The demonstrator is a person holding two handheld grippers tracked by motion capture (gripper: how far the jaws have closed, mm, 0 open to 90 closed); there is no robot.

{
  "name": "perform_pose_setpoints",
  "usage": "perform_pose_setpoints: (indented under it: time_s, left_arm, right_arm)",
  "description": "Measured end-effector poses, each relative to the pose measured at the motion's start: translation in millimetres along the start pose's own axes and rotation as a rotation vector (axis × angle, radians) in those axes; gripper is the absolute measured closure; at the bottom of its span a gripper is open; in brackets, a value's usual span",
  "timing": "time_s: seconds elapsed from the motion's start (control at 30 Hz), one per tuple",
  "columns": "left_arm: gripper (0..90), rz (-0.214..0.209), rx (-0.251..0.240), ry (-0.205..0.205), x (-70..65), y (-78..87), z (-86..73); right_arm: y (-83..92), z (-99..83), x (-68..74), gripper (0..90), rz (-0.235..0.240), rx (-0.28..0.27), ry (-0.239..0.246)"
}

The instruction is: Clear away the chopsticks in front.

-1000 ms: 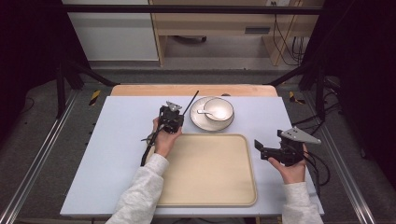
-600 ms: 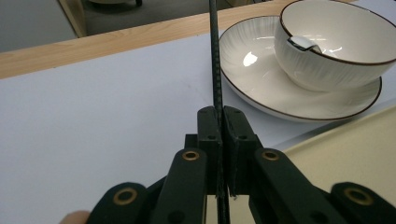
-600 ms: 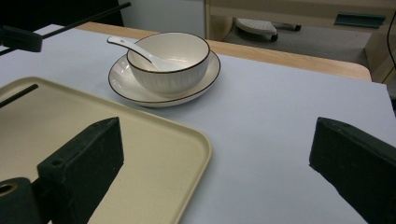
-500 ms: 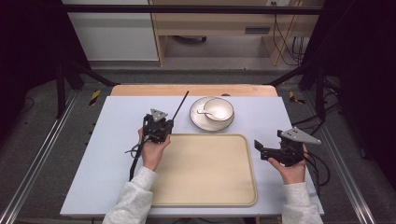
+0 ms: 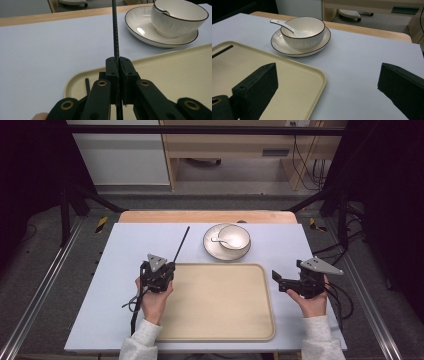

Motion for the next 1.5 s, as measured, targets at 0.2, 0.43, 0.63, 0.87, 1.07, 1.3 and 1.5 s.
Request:
perform_pose_setpoints:
  time_s: [0.2, 0.43, 0.63, 0.87, 1.07, 1.3, 1.5]
  left_arm:
    - [85.6, 0.013, -0.002, 0.015, -3.3, 12.6, -20.1]
    - [85.6, -0.007, 0.006, 0.065, -5.4, 21.1, -42.3]
    - [85.6, 0.011, 0.014, 0.094, -6.8, 28.4, -61.0]
    - [85.6, 0.008, 0.039, 0.115, -9.8, 32.1, -79.5]
    - [85.6, 0.032, 0.066, 0.113, -10.3, 32.6, -89.5]
    - [85.6, 0.022, 0.107, 0.12, -13.2, 29.6, -99.6]
    - [85.6, 0.036, 0.123, 0.109, -15.2, 28.4, -103.6]
  right_arm:
    - [-0.1, -0.3, 0.5, 3.3, 0.001, 0.0, 0.002]
    - [-1.4, -1.0, 2.2, 3.3, 0.003, 0.006, 0.006]
    - [-2.0, -1.4, 3.5, 3.3, 0.007, 0.007, 0.003]
    - [-3.3, -2.1, 4.3, 3.4, 0.008, 0.013, 0.009]
    - [-5.3, -3.1, 5.6, 3.4, 0.006, 0.021, 0.01]
    - [-6.1, -3.5, 5.8, 3.4, 0.005, 0.025, 0.015]
    - [-6.4, -3.5, 5.8, 3.4, 0.003, 0.024, 0.013]
Point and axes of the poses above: each handheld gripper's, and its own axes: y roughly backward along the jaws, z roughly out of its top, x roughly to its left, the point moved 5 cm from there along -y, roughly forward along the jaws, and after that the axes turned 8 degrees about x, right-handed, at the moved point
